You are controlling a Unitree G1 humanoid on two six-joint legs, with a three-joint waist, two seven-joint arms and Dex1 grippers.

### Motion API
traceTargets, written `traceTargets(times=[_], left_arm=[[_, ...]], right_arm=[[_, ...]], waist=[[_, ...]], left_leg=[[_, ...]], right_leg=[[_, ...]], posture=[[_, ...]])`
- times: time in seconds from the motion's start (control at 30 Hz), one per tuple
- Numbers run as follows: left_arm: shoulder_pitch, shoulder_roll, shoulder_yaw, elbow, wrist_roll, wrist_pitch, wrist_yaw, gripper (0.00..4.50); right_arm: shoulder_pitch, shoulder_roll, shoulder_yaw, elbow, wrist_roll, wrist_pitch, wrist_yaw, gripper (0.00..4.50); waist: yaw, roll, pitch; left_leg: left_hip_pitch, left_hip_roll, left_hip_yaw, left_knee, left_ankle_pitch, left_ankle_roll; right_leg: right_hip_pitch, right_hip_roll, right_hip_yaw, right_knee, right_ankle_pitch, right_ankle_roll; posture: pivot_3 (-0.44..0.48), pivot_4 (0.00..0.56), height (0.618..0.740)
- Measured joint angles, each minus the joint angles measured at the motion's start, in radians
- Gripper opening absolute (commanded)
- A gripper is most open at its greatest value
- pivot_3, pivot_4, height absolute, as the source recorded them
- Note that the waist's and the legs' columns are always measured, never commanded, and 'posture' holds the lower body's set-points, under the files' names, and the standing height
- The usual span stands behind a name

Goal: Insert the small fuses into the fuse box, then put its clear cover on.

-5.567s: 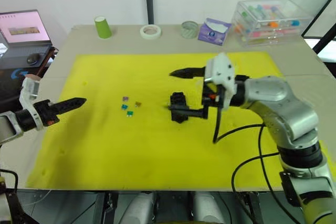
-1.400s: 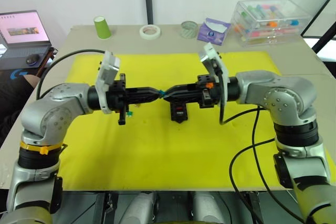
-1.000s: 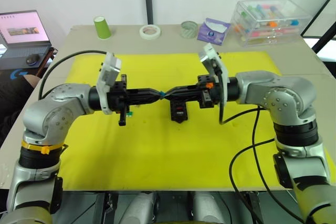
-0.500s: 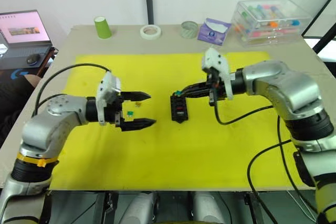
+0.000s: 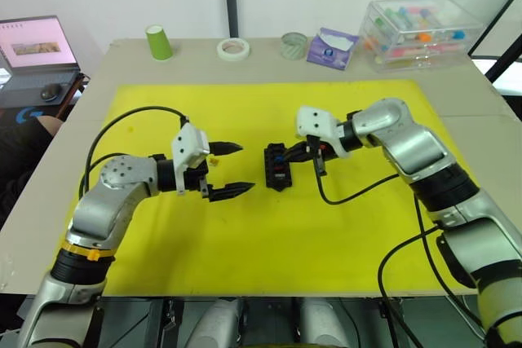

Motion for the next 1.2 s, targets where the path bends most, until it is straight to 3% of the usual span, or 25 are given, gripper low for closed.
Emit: traceTargets(times=[0.17, 0.4, 0.7, 1.2], left_arm=[[-0.009, -0.036, -0.033, 0.032, 0.035, -0.04, 0.002, 4.47], [-0.066, -0.171, -0.1, 0.25, 0.134, -0.234, 0.002, 4.47], [-0.104, -0.206, -0.099, 0.385, 0.171, -0.337, -0.004, 4.47], [-0.124, -0.233, -0.1, 0.41, 0.186, -0.344, -0.022, 4.47]], right_arm=[[0.0, 0.009, -0.009, -0.012, -0.004, 0.018, 0.012, 0.0], [-0.01, 0.018, -0.013, -0.03, -0.022, 0.036, 0.013, 0.0], [-0.01, 0.018, -0.013, -0.041, -0.033, 0.052, 0.019, 0.0], [-0.01, 0.018, -0.013, -0.052, -0.059, 0.073, 0.03, 0.0]], waist=[[0.0, 0.0, 0.0], [0.0, 0.0, 0.0], [0.0, 0.0, 0.0], [-0.002, 0.0, 0.0]], left_leg=[[0.0, 0.0, 0.0, 0.0, 0.0, 0.0], [0.0, 0.0, 0.0, 0.001, 0.0, 0.0], [0.0, 0.0, 0.0, 0.001, 0.0, 0.0], [0.0, 0.0, 0.0, 0.001, 0.0, 0.0]], right_leg=[[0.0, 0.0, 0.0, 0.0, 0.0, 0.0], [0.0, 0.0, -0.001, 0.0, 0.0, 0.0], [0.0, 0.0, -0.001, 0.0, 0.0, 0.0], [0.0, 0.0, -0.001, 0.0, 0.0, 0.0]], posture=[[0.0, 0.15, 0.74], [0.0, 0.15, 0.74], [0.0, 0.15, 0.74], [0.0, 0.15, 0.74]])
